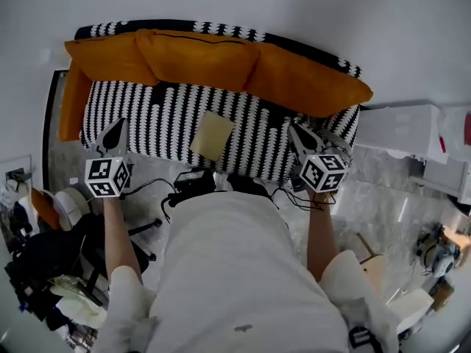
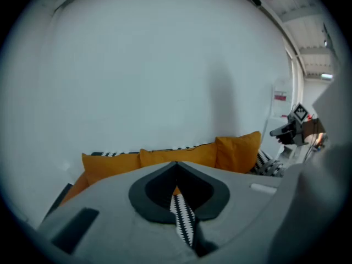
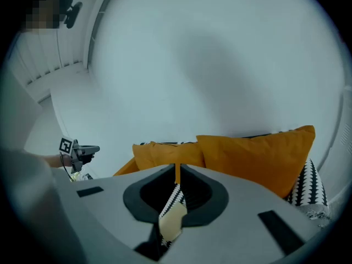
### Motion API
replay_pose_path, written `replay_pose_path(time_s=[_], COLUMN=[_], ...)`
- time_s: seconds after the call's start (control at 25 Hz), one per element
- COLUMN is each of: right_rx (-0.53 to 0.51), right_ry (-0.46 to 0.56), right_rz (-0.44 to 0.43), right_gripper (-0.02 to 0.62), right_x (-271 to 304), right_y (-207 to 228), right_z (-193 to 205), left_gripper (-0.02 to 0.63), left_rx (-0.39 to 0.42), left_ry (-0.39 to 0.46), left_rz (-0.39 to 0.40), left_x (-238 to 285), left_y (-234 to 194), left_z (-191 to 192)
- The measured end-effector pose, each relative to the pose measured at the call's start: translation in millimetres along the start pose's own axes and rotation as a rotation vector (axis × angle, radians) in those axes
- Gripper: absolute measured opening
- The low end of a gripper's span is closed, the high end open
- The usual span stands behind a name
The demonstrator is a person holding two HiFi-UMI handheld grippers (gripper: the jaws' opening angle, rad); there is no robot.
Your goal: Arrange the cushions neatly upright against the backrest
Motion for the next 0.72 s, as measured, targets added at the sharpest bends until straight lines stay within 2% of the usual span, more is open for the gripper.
replay_pose_path(time_s=[0.16, 0.44, 0.6, 0.72], right_rx=[-0.023, -0.120, -0.129, -0.129], right_ry=[0.021, 0.040, 0.099, 0.138], right_rz=[-0.035, -0.080, -0.093, -0.106], right_gripper=[0.017, 0.009, 0.009, 0.009], right_x=[17.7, 38.5, 43.3, 37.1], right_y=[-63.8, -170.8, -216.0, -238.9], right_z=[-9.1, -10.2, -13.3, -18.3], left_gripper=[0.011, 0.011, 0.012, 0.011], left_rx=[-0.077, -0.237, -0.372, -0.371], left_ry=[0.048, 0.200, 0.278, 0.309], left_rz=[0.150, 0.435, 0.575, 0.672], left_x=[-26.2, -51.7, -43.4, -46.8], left_y=[-3.5, -14.8, -25.4, -11.2], left_z=[14.8, 9.2, 0.3, -16.9])
Point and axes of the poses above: the fingertips, and each gripper's own axes: x forward along the fingers, y to its right, z out of its underside, the point moved 4 cm from there along -x, backward along the fingers, and after that the axes turned 8 degrees about -y, right-handed, at the moved point
